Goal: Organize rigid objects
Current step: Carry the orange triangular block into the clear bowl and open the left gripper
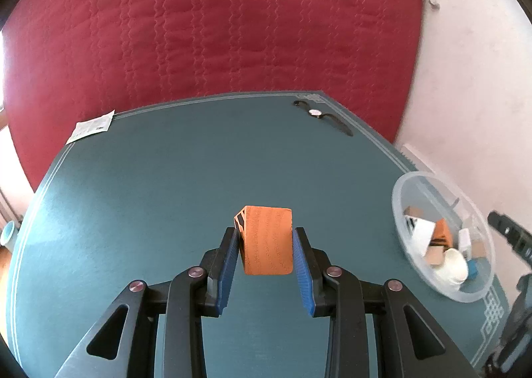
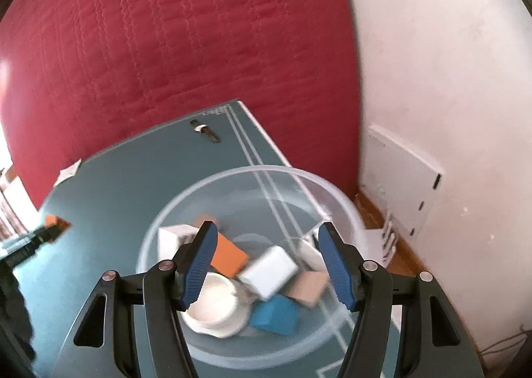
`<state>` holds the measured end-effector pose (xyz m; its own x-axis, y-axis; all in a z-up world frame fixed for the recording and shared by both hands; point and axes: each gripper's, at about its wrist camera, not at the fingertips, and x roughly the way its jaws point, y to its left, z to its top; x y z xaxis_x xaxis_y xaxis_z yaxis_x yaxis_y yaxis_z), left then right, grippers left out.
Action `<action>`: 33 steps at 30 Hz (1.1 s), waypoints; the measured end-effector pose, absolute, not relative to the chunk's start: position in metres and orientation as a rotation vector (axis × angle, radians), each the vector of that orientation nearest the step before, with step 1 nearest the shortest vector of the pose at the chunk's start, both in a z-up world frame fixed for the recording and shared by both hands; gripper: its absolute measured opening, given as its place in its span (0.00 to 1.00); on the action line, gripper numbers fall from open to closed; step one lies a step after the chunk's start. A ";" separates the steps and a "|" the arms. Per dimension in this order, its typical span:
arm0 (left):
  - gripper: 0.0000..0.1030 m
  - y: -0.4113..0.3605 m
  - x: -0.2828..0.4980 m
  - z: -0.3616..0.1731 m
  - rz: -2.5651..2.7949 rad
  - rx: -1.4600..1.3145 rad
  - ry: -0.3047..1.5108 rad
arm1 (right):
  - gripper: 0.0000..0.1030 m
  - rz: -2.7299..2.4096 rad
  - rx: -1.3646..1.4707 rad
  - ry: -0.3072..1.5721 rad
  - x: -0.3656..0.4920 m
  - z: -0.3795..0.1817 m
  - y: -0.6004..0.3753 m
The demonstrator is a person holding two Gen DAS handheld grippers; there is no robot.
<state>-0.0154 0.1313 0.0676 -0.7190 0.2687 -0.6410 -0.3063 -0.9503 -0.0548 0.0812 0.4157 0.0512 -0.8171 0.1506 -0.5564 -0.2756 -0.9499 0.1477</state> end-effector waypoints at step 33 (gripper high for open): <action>0.36 0.299 0.013 0.075 2.354 -0.898 0.225 | 0.68 2.771 -0.697 0.478 0.126 0.049 0.445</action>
<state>0.0126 0.2985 0.0751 -0.5892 0.4771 -0.6521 -0.5919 -0.8042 -0.0537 0.1258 0.4449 0.0493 -0.8563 0.1534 -0.4932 -0.3098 -0.9166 0.2526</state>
